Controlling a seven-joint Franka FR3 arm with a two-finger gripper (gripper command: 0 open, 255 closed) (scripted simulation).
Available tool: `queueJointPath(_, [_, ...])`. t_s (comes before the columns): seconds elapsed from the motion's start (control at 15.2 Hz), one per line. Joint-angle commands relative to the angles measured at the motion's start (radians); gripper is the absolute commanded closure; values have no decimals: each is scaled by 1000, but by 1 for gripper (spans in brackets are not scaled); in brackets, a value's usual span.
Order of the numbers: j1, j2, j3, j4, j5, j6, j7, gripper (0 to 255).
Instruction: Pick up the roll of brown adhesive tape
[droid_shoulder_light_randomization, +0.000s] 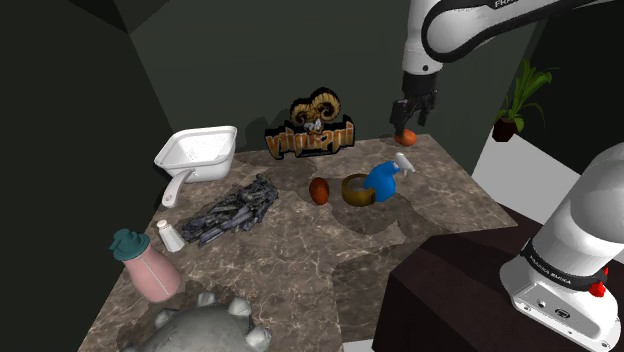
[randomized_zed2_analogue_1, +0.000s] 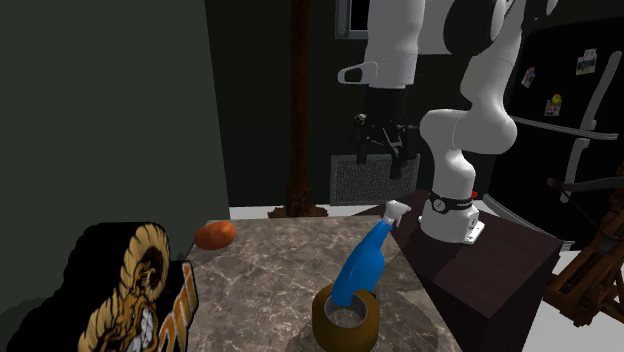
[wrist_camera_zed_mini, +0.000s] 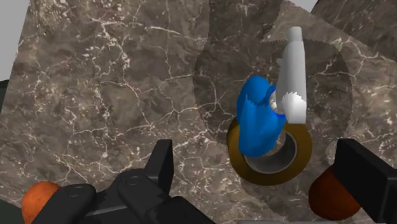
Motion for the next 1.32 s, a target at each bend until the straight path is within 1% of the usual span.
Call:
queueJointPath(0.0, [4,61,12,-4,1,61,13,0])
queueJointPath(0.33, [16,239,47,27,-4,195,62,0])
queueJointPath(0.66, [28,430,75,90,-30,307,118,0])
queueJointPath(0.99, [48,627,89,185,-74,392,179,0])
queueJointPath(1.25, [74,778,86,278,-108,437,222,0])
